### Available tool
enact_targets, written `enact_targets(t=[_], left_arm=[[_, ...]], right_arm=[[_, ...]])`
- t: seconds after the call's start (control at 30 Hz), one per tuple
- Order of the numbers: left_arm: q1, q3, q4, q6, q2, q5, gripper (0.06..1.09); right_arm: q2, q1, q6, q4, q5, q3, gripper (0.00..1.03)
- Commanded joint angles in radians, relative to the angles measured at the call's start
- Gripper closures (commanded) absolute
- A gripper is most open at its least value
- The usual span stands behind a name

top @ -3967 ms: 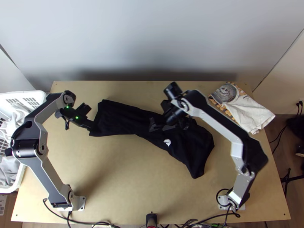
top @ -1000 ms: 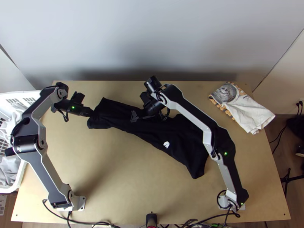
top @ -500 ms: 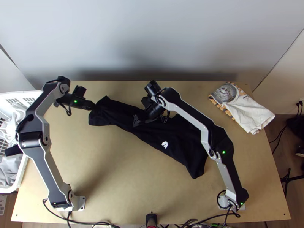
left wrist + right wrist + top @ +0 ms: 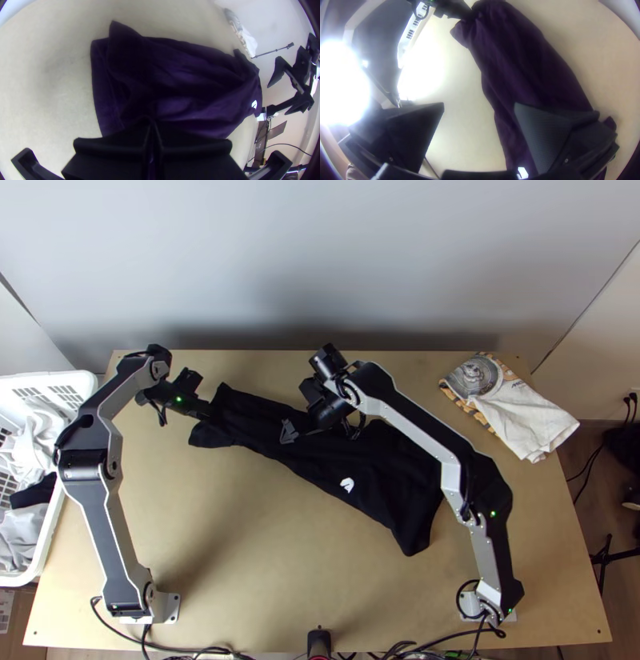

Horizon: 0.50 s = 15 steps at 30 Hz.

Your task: Fold the t-shirt

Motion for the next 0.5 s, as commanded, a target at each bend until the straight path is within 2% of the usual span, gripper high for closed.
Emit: enact_targets(t=[0.0, 0.13, 0.17, 0.2, 0.27, 0.3, 0.47], left_arm=[[-0.005, 0.01, 0.031, -0.013, 0.039, -0.071, 1.05], [-0.006, 0.03, 0.031, -0.033, 0.058, -0.079, 1.04], [-0.005, 0.036, 0.028, -0.036, 0.061, -0.079, 0.93], [-0.005, 0.037, 0.026, -0.036, 0.061, -0.079, 0.7], [-0.005, 0.04, 0.011, -0.039, 0.055, -0.08, 0.07], [-0.003, 0.04, 0.005, -0.039, 0.045, -0.08, 0.1], [0.014, 0.04, -0.024, -0.034, -0.028, -0.073, 0.1]], right_arm=[[-0.022, 0.003, -0.011, 0.007, 0.004, -0.043, 0.05], [0.021, -0.003, -0.013, 0.007, 0.004, -0.057, 0.05], [0.032, -0.005, -0.017, 0.009, 0.004, -0.057, 0.05], [0.041, -0.006, -0.017, 0.013, 0.004, -0.059, 0.05], [0.059, -0.008, -0.017, 0.022, 0.004, -0.06, 0.05], [0.067, -0.009, -0.019, 0.022, 0.004, -0.06, 0.05], [0.097, -0.02, -0.017, 0.027, 0.004, -0.065, 0.05]])
